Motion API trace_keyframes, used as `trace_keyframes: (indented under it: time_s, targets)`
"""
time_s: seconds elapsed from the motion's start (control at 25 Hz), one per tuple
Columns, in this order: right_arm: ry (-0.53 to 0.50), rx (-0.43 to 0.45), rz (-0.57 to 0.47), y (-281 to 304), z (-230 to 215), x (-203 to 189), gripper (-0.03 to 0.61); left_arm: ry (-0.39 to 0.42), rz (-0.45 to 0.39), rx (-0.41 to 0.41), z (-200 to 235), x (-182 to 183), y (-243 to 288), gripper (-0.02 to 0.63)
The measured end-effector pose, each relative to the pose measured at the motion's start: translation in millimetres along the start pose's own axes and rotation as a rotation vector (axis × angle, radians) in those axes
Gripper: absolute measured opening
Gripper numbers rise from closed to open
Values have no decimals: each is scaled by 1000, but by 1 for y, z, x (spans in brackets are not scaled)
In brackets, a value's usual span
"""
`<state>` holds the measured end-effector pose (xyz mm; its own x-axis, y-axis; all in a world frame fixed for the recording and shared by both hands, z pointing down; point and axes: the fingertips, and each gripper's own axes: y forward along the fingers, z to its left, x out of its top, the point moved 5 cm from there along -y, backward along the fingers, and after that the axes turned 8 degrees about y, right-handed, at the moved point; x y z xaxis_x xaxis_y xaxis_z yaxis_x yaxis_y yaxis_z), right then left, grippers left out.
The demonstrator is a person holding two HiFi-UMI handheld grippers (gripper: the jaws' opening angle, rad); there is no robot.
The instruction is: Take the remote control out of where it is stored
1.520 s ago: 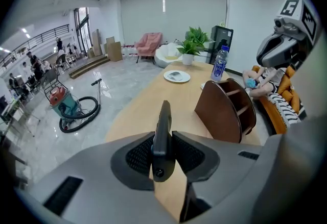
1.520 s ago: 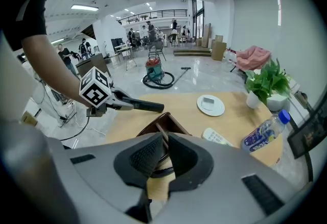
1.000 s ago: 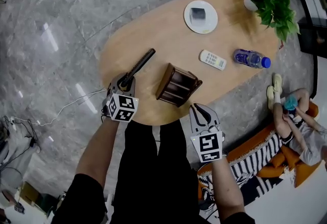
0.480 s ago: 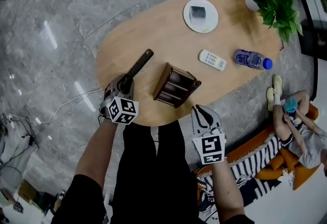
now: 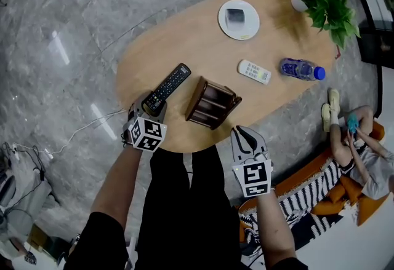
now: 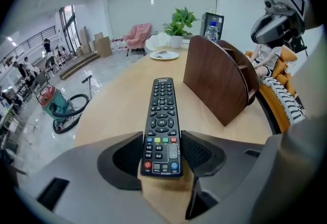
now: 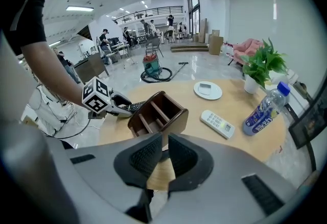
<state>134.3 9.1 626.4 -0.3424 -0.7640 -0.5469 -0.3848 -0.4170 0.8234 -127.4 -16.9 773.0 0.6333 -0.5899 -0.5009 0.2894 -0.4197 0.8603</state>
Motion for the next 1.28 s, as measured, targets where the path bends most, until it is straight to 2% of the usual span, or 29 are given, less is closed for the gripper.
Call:
trace_keyframes:
  time_s: [0.44,0.72,0.84,0.88,1.0,1.28]
  targets:
    - [6,-38,-75,-19,18,29,41,16,-91,-43,18,38,-38,215]
    - [62,-88,-177,-39,34,67,41,32,-253,-85,36,91,-95,212]
    - [68,-100,-215,-60,46,86,41,46,-312,-69,48,110,-130,138]
    - [69,-105,-230,-67,49,91,41,49,-334,-59,53,117,-142,94]
    - [76,-130,-270,-92,52,105,41,42,-409,-38,63,141,-178,32]
    - [154,-189,-394,-152,58,123,40,37,-553,0,71,183,-256,11]
